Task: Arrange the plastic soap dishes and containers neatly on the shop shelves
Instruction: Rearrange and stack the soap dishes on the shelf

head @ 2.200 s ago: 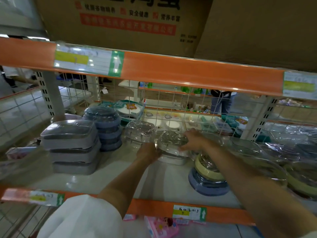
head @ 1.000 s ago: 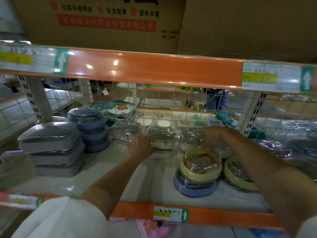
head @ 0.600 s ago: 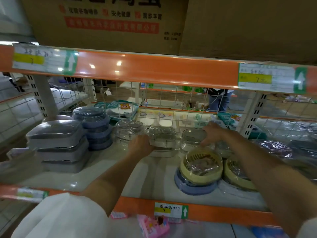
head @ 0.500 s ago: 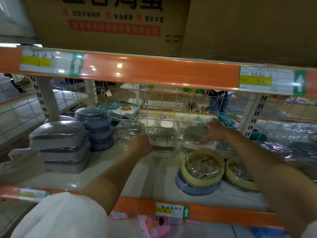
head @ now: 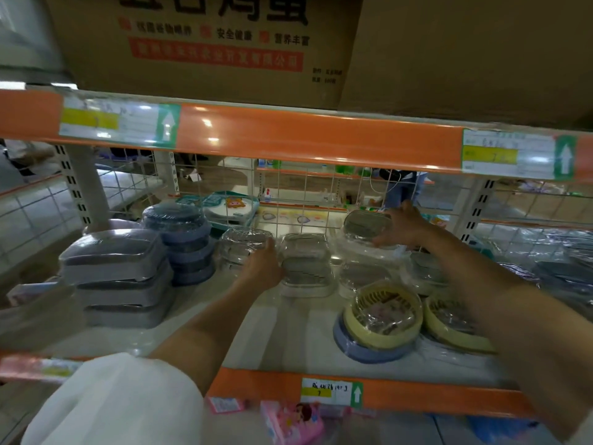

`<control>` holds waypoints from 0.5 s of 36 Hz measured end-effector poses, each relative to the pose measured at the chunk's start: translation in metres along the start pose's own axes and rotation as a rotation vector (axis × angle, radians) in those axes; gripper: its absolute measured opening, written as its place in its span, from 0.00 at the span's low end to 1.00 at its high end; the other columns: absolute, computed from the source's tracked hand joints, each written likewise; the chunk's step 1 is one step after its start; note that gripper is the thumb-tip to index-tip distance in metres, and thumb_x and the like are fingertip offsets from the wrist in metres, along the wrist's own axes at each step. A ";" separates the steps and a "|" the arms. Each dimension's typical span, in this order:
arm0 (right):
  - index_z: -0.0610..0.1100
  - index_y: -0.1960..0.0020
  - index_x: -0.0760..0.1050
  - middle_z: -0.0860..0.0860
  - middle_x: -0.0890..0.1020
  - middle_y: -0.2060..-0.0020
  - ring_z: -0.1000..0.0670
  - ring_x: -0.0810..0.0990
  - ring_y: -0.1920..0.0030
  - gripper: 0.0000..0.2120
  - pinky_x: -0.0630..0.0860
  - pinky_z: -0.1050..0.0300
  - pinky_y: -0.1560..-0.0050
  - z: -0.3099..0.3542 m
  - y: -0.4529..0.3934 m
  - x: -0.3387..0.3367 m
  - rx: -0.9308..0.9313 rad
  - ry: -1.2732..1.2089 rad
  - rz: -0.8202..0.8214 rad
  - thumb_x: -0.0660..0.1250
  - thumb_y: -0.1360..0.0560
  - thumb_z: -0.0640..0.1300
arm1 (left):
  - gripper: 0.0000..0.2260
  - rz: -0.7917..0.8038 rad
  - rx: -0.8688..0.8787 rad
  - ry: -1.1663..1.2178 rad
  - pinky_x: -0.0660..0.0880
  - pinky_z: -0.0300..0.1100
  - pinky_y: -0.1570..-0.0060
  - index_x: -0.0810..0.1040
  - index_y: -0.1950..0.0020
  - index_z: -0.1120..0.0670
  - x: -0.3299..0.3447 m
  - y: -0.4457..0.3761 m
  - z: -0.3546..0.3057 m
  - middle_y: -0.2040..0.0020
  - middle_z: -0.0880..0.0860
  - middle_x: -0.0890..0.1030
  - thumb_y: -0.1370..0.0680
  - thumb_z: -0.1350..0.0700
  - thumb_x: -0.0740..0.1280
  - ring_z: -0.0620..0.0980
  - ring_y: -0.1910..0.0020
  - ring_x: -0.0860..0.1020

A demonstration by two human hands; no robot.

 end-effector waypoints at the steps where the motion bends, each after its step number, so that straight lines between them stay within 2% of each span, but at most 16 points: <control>1: 0.38 0.24 0.56 0.38 0.51 0.24 0.40 0.51 0.24 0.44 0.58 0.49 0.28 0.000 -0.001 0.000 -0.005 -0.021 -0.003 0.72 0.29 0.57 | 0.30 0.003 0.026 0.027 0.74 0.52 0.44 0.55 0.27 0.56 0.001 -0.002 -0.003 0.39 0.62 0.76 0.23 0.54 0.66 0.62 0.43 0.76; 3: 0.39 0.24 0.57 0.38 0.51 0.24 0.40 0.52 0.24 0.44 0.59 0.47 0.27 0.000 -0.002 0.001 -0.003 -0.052 -0.005 0.73 0.29 0.57 | 0.27 0.005 0.063 0.064 0.75 0.55 0.45 0.55 0.29 0.56 0.002 -0.006 -0.007 0.42 0.63 0.77 0.23 0.55 0.65 0.62 0.46 0.77; 7: 0.39 0.26 0.61 0.38 0.50 0.24 0.39 0.53 0.24 0.42 0.61 0.45 0.28 0.003 -0.003 0.015 0.011 -0.087 0.025 0.73 0.30 0.59 | 0.25 0.012 0.052 0.100 0.73 0.52 0.44 0.56 0.27 0.56 0.000 -0.014 -0.013 0.41 0.62 0.77 0.20 0.51 0.62 0.62 0.43 0.76; 10: 0.37 0.35 0.70 0.37 0.57 0.27 0.38 0.62 0.30 0.37 0.69 0.49 0.39 0.003 -0.001 0.023 0.040 -0.142 0.038 0.74 0.33 0.61 | 0.28 0.064 0.000 0.178 0.72 0.54 0.40 0.53 0.24 0.55 0.005 -0.020 -0.014 0.34 0.64 0.73 0.19 0.49 0.60 0.62 0.39 0.74; 13: 0.37 0.39 0.71 0.38 0.61 0.30 0.39 0.68 0.36 0.35 0.71 0.51 0.44 -0.002 0.001 0.031 0.088 -0.189 0.040 0.74 0.33 0.62 | 0.29 0.098 -0.048 0.253 0.73 0.55 0.40 0.51 0.22 0.55 0.009 -0.026 -0.013 0.30 0.63 0.69 0.19 0.49 0.59 0.62 0.38 0.75; 14: 0.37 0.38 0.70 0.38 0.61 0.30 0.39 0.68 0.36 0.36 0.71 0.51 0.43 -0.004 0.002 0.035 0.098 -0.200 0.044 0.74 0.33 0.62 | 0.28 0.102 -0.062 0.276 0.75 0.53 0.43 0.52 0.22 0.56 0.010 -0.028 -0.012 0.31 0.63 0.70 0.18 0.48 0.58 0.60 0.42 0.77; 15: 0.37 0.36 0.69 0.39 0.60 0.30 0.40 0.67 0.35 0.37 0.70 0.51 0.41 -0.006 0.003 0.037 0.109 -0.210 0.043 0.73 0.33 0.62 | 0.27 0.110 -0.088 0.304 0.77 0.49 0.51 0.54 0.23 0.58 0.011 -0.028 -0.012 0.34 0.63 0.72 0.18 0.48 0.57 0.56 0.49 0.79; 17: 0.37 0.31 0.66 0.38 0.58 0.28 0.39 0.64 0.31 0.40 0.69 0.49 0.36 -0.010 0.005 0.040 0.126 -0.218 0.043 0.73 0.32 0.62 | 0.24 0.108 -0.147 0.365 0.73 0.40 0.68 0.62 0.29 0.63 0.010 -0.027 -0.012 0.52 0.59 0.77 0.17 0.47 0.54 0.48 0.66 0.75; 18: 0.38 0.30 0.65 0.38 0.57 0.28 0.39 0.63 0.30 0.41 0.68 0.48 0.34 -0.012 0.006 0.040 0.135 -0.220 0.043 0.73 0.32 0.63 | 0.24 0.104 -0.169 0.385 0.70 0.38 0.72 0.66 0.32 0.64 0.011 -0.029 -0.012 0.59 0.56 0.74 0.17 0.46 0.53 0.47 0.70 0.73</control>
Point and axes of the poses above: each hand's wrist, its own y-axis away from the middle knuckle, its own x-axis out of the palm, z = x × y, the point moved 8 cm from there along -y, towards the middle knuckle
